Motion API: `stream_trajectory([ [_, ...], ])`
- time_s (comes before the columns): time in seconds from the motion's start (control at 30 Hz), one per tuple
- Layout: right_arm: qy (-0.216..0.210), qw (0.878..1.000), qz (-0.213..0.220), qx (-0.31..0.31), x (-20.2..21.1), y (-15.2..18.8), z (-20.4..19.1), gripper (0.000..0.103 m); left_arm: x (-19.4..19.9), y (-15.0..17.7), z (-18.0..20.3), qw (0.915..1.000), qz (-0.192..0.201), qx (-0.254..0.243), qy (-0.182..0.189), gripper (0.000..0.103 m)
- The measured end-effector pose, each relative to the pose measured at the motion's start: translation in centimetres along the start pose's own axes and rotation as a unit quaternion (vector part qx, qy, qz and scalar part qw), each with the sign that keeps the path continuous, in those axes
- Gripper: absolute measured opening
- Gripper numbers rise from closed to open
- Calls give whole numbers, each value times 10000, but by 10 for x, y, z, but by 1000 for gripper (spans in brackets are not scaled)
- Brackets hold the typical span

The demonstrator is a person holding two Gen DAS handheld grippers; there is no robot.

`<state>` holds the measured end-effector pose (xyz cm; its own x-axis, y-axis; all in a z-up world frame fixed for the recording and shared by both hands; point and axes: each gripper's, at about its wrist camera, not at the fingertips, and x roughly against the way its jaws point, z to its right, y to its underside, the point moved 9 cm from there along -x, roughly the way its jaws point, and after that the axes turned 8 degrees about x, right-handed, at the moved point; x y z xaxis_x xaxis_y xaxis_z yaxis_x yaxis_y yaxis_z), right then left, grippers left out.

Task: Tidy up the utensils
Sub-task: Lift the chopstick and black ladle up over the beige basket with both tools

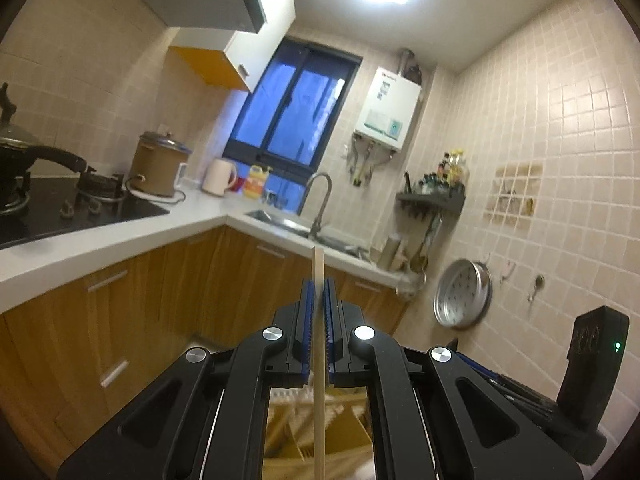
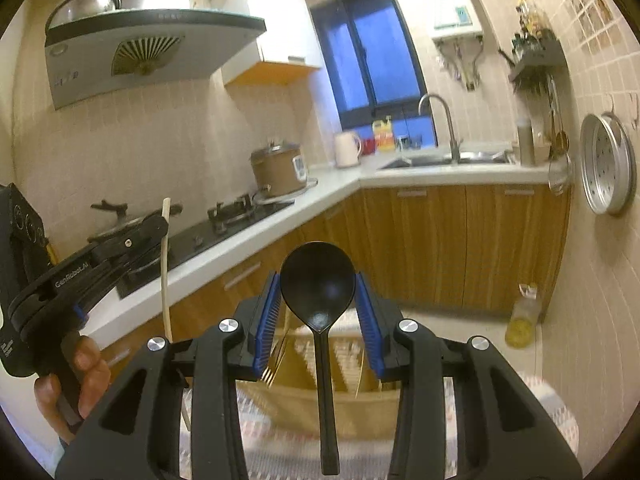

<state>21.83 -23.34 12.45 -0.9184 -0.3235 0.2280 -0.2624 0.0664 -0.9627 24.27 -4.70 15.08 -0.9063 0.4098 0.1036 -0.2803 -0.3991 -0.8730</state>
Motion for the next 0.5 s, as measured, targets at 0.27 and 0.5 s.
stream_trajectory([
  [0.27, 443, 9976, 513, -108, -32, -11, 38, 34, -34, -15, -13, 9993, 378, -34, 23, 3],
  [0.5, 706, 9952, 629, -253, -55, 9, 64, 35, -47, -6, -27, 9973, 712, -107, -159, 3],
])
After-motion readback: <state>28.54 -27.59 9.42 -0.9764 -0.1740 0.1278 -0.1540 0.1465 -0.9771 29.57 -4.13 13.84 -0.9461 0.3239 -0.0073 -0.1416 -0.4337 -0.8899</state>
